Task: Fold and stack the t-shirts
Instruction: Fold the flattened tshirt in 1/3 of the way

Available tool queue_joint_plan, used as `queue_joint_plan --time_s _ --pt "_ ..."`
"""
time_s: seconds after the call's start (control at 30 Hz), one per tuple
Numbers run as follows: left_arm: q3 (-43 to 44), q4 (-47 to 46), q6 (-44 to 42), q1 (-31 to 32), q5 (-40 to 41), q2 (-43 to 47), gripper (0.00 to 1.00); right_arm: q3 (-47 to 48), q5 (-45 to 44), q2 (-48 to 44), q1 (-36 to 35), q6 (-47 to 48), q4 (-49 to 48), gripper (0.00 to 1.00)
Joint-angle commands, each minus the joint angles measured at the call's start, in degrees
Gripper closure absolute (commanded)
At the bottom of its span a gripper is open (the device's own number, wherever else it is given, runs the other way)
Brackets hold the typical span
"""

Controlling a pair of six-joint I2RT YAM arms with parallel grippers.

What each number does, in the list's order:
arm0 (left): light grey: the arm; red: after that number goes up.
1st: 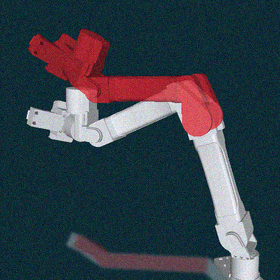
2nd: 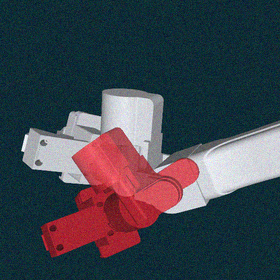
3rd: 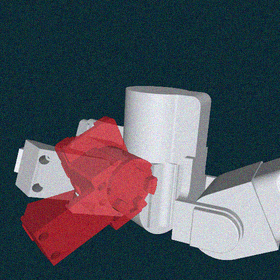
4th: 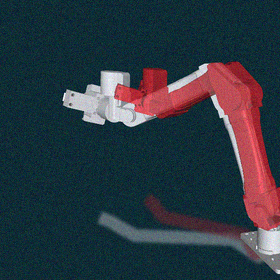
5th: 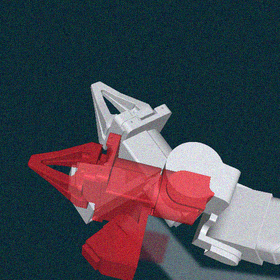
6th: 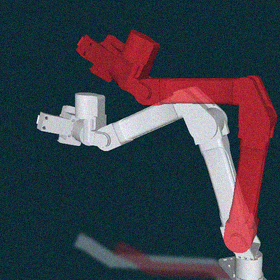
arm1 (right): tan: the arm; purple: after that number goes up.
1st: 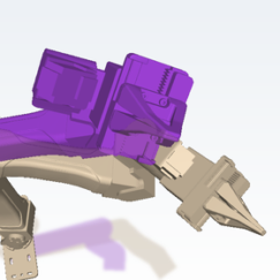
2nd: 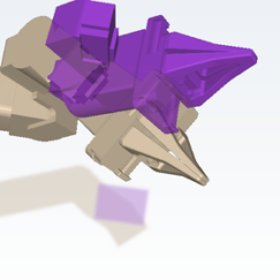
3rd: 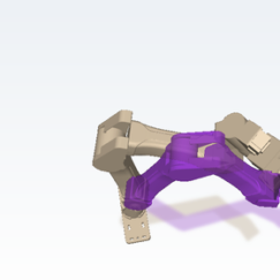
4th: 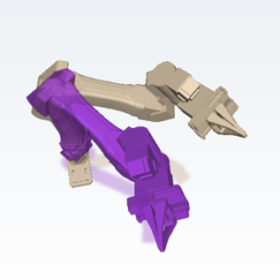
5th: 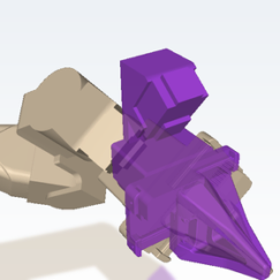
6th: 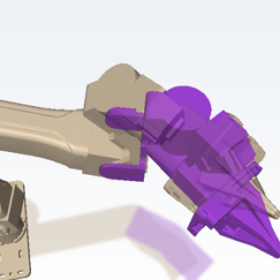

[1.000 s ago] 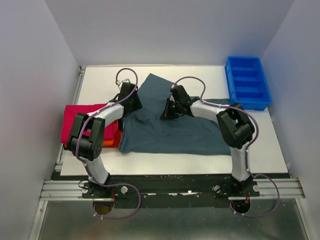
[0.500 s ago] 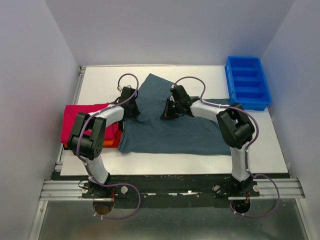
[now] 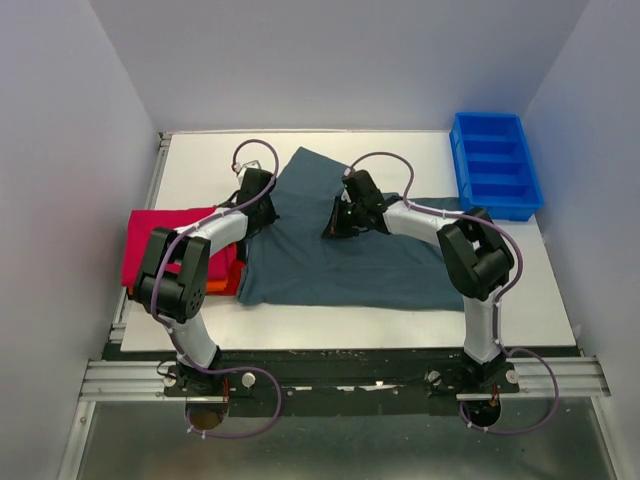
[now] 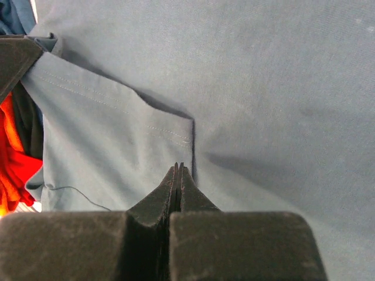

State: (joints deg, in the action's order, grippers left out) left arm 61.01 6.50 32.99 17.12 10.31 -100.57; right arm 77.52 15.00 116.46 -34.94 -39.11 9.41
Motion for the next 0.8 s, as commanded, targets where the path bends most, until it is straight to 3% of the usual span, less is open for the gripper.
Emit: queue_joint_plan --time_s 0.0,0.03,0.07,0.1,0.3,0.53,0.63,0.77 --pt "-1.7 -4.5 0.1 0.3 3.2 2.8 0.61 0.1 -1.8 -2.0 -0.3 1.1 -0.4 0.92" --pt "-1.2 -3.1 0.3 0.3 3.3 2.4 0.38 0.4 -1.7 -1.8 -0.3 1.2 -0.2 0.88" --pt "-0.6 -1.5 0.6 0.3 3.5 1.7 0.27 0.7 -1.6 -1.7 -0.3 1.2 -0.1 0.81" --pt "-0.1 -0.3 0.8 0.3 3.8 1.0 0.25 1.1 -1.4 -1.3 -0.3 1.2 -0.2 0.77" --pt "-0.6 -0.3 1.5 -0.1 5.7 1.8 0.25 4.1 2.4 1.0 -0.4 1.8 -0.2 0.75" --pt "0.7 -0.8 2.2 -1.6 -0.1 -0.3 0.32 7.3 7.1 4.1 -0.7 1.9 -0.7 0.73" --pt "1.2 -1.2 3.0 -2.7 -3.5 -2.7 0.35 8.1 8.2 6.1 -0.8 1.1 -1.3 0.78" --pt "4.6 2.7 1.8 -3.0 -2.8 -6.7 0.38 8.8 4.9 8.9 -0.7 -1.1 0.6 0.97"
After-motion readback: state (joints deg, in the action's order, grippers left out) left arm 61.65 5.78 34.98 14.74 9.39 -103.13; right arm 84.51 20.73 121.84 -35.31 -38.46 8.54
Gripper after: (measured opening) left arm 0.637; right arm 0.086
